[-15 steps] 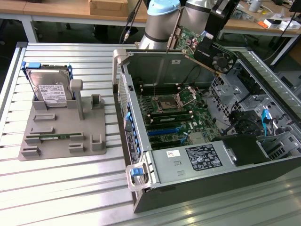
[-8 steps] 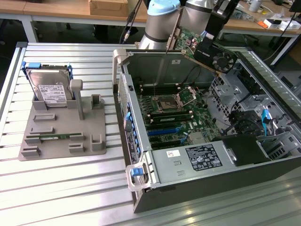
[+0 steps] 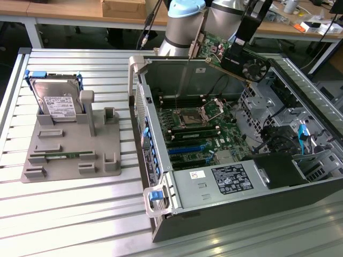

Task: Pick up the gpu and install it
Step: 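Insert the gpu into the slot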

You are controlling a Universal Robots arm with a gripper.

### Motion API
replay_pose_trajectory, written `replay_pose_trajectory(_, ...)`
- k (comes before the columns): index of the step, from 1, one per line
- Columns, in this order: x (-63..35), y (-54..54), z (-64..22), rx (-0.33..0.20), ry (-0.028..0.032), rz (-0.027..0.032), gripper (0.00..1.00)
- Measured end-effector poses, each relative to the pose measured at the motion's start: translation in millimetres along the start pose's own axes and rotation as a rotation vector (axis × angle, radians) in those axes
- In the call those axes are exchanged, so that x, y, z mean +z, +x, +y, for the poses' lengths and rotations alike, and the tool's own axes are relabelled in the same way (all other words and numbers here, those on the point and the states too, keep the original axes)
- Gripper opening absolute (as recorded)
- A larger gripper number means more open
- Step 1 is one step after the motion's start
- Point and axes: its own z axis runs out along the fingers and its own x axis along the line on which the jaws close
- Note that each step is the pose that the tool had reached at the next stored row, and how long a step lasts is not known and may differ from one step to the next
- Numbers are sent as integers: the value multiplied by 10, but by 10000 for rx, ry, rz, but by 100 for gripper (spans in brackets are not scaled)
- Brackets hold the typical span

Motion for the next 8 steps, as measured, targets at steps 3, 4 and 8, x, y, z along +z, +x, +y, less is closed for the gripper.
replay_pose_trajectory(3,0,0,0,-344,-8,17,26)
replay_pose_trajectory(4,0,0,0,-414,-10,21,26)
replay_pose_trajectory(8,1,0,0,-722,-18,36,26)
